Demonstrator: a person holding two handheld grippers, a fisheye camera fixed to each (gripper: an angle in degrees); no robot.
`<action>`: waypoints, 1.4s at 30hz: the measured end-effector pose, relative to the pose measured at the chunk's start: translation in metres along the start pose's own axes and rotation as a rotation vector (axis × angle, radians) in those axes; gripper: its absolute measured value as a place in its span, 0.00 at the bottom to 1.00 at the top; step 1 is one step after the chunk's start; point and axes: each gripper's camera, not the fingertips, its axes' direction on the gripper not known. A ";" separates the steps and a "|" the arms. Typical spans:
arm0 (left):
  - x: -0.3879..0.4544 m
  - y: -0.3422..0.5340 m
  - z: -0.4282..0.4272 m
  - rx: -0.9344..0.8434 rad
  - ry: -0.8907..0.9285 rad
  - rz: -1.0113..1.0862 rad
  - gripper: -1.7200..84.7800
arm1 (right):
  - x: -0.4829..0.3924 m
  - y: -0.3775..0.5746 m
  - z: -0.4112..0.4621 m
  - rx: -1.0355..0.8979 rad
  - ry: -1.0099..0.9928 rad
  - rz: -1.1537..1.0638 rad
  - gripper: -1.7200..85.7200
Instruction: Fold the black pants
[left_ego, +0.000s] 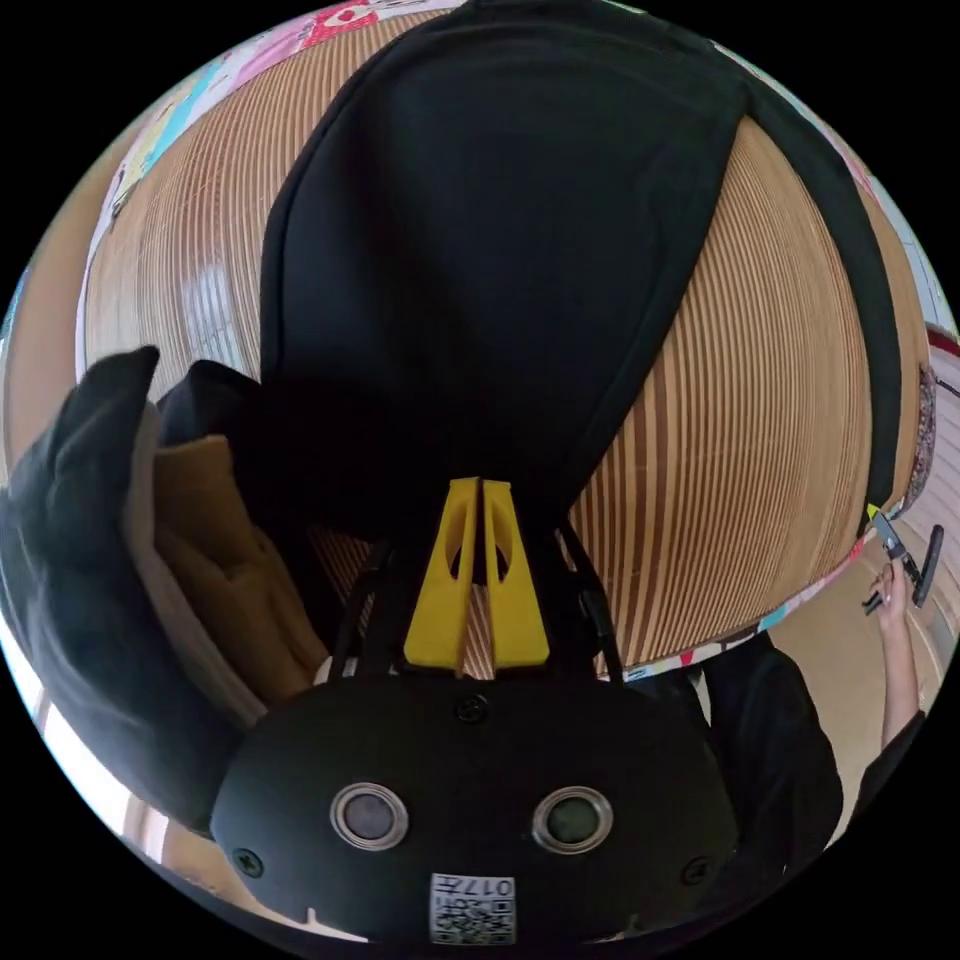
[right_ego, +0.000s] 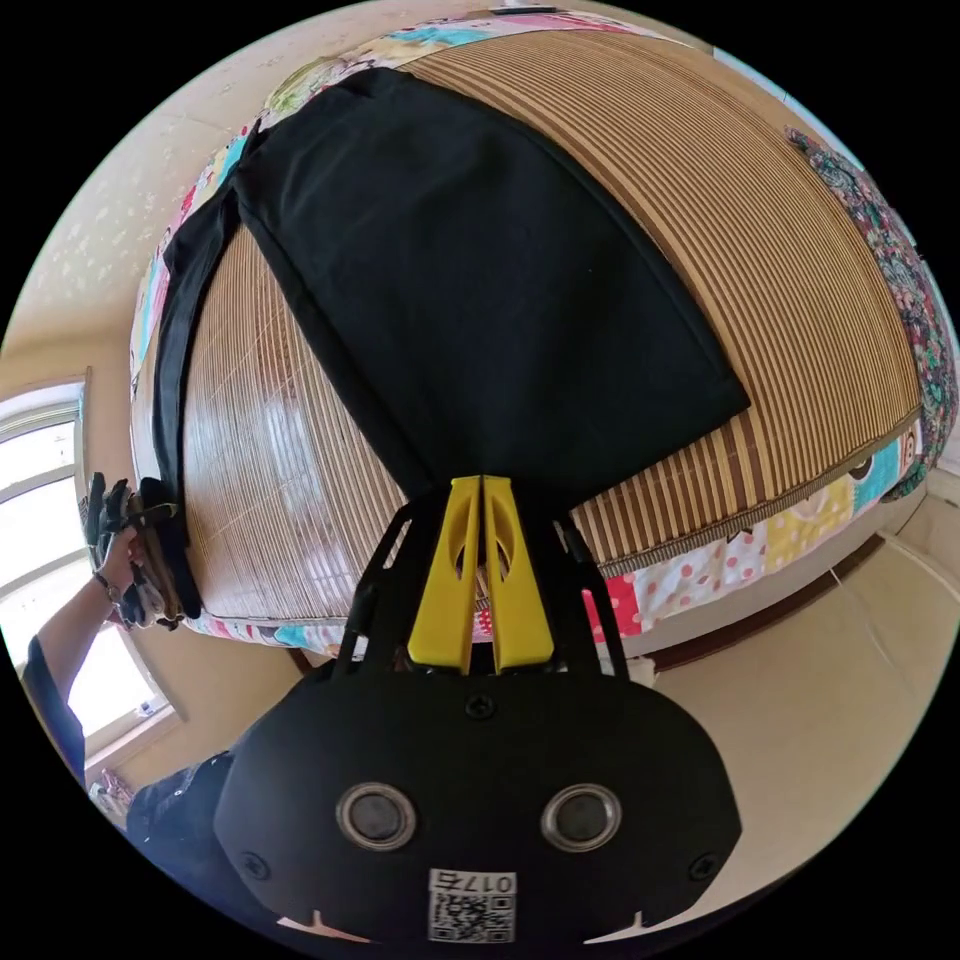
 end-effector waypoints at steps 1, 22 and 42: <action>0.004 0.021 0.002 0.039 0.011 -0.043 0.01 | 0.000 0.002 -0.003 -0.003 -0.007 0.001 0.02; 0.084 0.173 0.091 -0.334 0.496 0.181 0.01 | -0.117 0.050 -0.069 -0.476 0.244 -0.522 0.02; 0.199 0.163 0.100 -0.302 0.323 0.239 0.01 | 0.060 0.088 -0.200 -0.359 -0.171 0.012 0.06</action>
